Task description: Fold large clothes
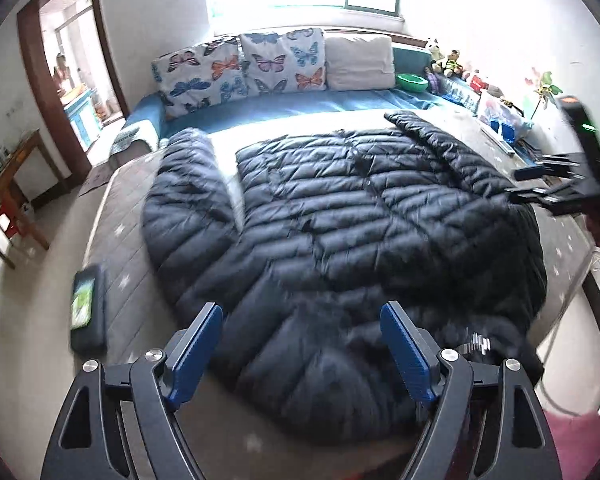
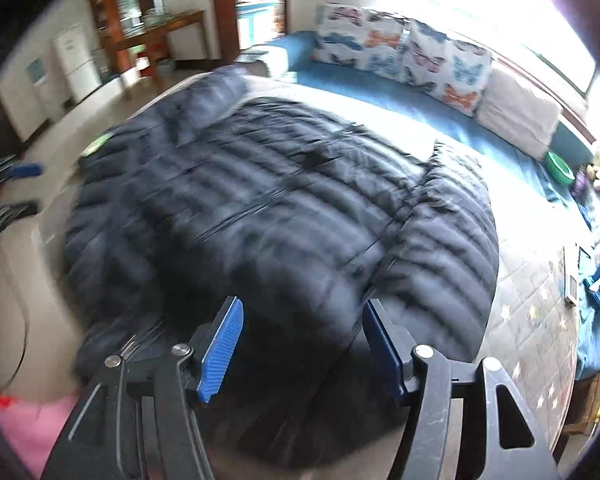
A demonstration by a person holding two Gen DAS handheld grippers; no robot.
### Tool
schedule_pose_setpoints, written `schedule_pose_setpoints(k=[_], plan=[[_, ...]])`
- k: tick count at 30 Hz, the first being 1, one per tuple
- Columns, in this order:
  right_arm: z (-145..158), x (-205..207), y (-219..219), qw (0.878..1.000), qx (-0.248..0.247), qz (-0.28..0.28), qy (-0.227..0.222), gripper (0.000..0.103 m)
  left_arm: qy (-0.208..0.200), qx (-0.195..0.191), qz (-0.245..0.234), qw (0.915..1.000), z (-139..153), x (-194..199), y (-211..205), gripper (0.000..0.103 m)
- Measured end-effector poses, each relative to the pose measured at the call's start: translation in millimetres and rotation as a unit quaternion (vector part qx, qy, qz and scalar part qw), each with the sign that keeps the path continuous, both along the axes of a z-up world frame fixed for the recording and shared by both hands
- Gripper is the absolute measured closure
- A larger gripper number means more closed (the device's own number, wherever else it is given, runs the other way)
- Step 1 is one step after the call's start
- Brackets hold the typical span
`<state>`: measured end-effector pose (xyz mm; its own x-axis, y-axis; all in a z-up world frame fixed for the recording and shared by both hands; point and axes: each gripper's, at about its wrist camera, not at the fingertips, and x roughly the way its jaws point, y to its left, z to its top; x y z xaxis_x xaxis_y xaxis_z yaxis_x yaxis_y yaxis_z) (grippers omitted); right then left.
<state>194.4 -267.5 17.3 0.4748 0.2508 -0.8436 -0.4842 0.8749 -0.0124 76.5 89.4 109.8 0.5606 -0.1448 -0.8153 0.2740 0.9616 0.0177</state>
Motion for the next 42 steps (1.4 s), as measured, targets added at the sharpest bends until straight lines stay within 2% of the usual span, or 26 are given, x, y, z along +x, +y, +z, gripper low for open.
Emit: schedule_pose_setpoints(k=[2, 4, 6, 10, 12, 13, 15, 17, 18, 20, 22, 25, 26, 27, 30, 32, 36, 38, 39, 40, 41, 42], plan=[[-12.4, 37.5, -0.6, 1.000, 0.002, -0.024, 0.010, 0.035, 0.011, -0.004, 0.000, 0.9999, -6.0, 30.1, -10.8, 0.016], [-24.1, 70.8, -9.3, 0.997, 0.028, -0.038, 0.055, 0.035, 0.022, -0.010, 0.001, 0.9997, -13.4, 61.8, -16.4, 0.016], [-35.3, 101.9, -14.4, 0.994, 0.038, -0.071, 0.072, 0.035, 0.032, -0.013, 0.000, 0.9994, -23.6, 89.6, -25.5, 0.016], [-63.9, 139.3, -16.6, 0.979, 0.121, -0.062, 0.152, 0.035, 0.047, -0.019, -0.007, 0.9987, -45.1, 135.5, -31.1, 0.016], [-79.1, 143.2, -15.0, 0.978, 0.097, -0.072, 0.168, 0.035, 0.069, -0.019, -0.002, 0.9974, -61.3, 155.2, -31.4, 0.016], [-87.1, 146.2, -17.3, 0.980, 0.068, -0.084, 0.168, 0.039, 0.080, -0.015, 0.004, 0.9966, -70.6, 163.4, -30.2, 0.016], [-96.2, 145.2, -31.3, 0.979, 0.032, -0.112, 0.167, 0.064, 0.095, -0.012, 0.007, 0.9954, -87.4, 171.2, -28.1, 0.016], [-98.9, 142.1, -53.8, 0.975, 0.023, -0.147, 0.163, 0.075, 0.104, -0.002, 0.014, 0.9944, -102.8, 175.6, -23.0, 0.016], [-100.2, 140.5, -64.7, 0.972, 0.026, -0.164, 0.165, 0.075, 0.111, 0.006, 0.020, 0.9936, -111.7, 179.7, -19.1, 0.016], [-106.0, 137.3, -90.8, 0.959, 0.019, -0.220, 0.175, 0.075, 0.126, 0.001, 0.030, 0.9916, -125.0, 186.8, -11.4, 0.016], [-111.5, 135.6, -103.7, 0.953, 0.042, -0.236, 0.187, 0.074, 0.134, -0.004, 0.037, 0.9903, -131.7, 192.9, -5.7, 0.016], [-106.4, 135.6, -101.7, 0.957, 0.055, -0.231, 0.168, 0.068, 0.137, -0.007, 0.047, 0.9894, -131.6, 207.6, -0.3, 0.016], [-104.3, 137.2, -98.6, 0.959, 0.065, -0.226, 0.160, 0.058, 0.134, -0.004, 0.049, 0.9897, -130.1, 212.8, 0.6, 0.016], [-102.5, 137.2, -95.6, 0.959, 0.074, -0.223, 0.159, 0.044, 0.128, 0.000, 0.054, 0.9904, -128.0, 219.4, 3.2, 0.016], [-105.1, 144.4, -85.7, 0.957, 0.105, -0.216, 0.161, 0.042, 0.134, -0.019, 0.072, 0.9882, -127.3, 237.0, 16.6, 0.016], [-114.7, 151.6, -78.9, 0.956, 0.123, -0.205, 0.168, 0.034, 0.150, -0.037, 0.080, 0.9847, -133.6, 251.5, 24.0, 0.016], [-124.7, 163.3, -66.4, 0.959, 0.092, -0.203, 0.176, 0.032, 0.162, -0.028, 0.072, 0.9837, -148.9, 271.9, 21.8, 0.019], [-124.2, 169.3, -59.4, 0.963, 0.084, -0.195, 0.167, 0.031, 0.174, -0.039, 0.054, 0.9825, -156.9, 278.8, 16.2, 0.019], [-125.5, 168.1, -59.1, 0.964, 0.082, -0.192, 0.167, 0.029, 0.176, -0.040, 0.050, 0.9823, -160.2, 280.9, 13.0, 0.021], [-125.8, 170.9, -55.4, 0.964, 0.082, -0.190, 0.166, 0.029, 0.177, -0.040, 0.043, 0.9824, -164.2, 284.1, 9.1, 0.032], [-125.9, 173.3, -51.5, 0.965, 0.082, -0.188, 0.165, 0.030, 0.178, -0.033, 0.042, 0.9825, -167.6, 286.0, 5.5, 0.034], [-126.1, 174.3, -49.7, 0.966, 0.081, -0.185, 0.162, 0.037, 0.172, -0.027, 0.043, 0.9837, -168.5, 287.5, 2.9, 0.037]])
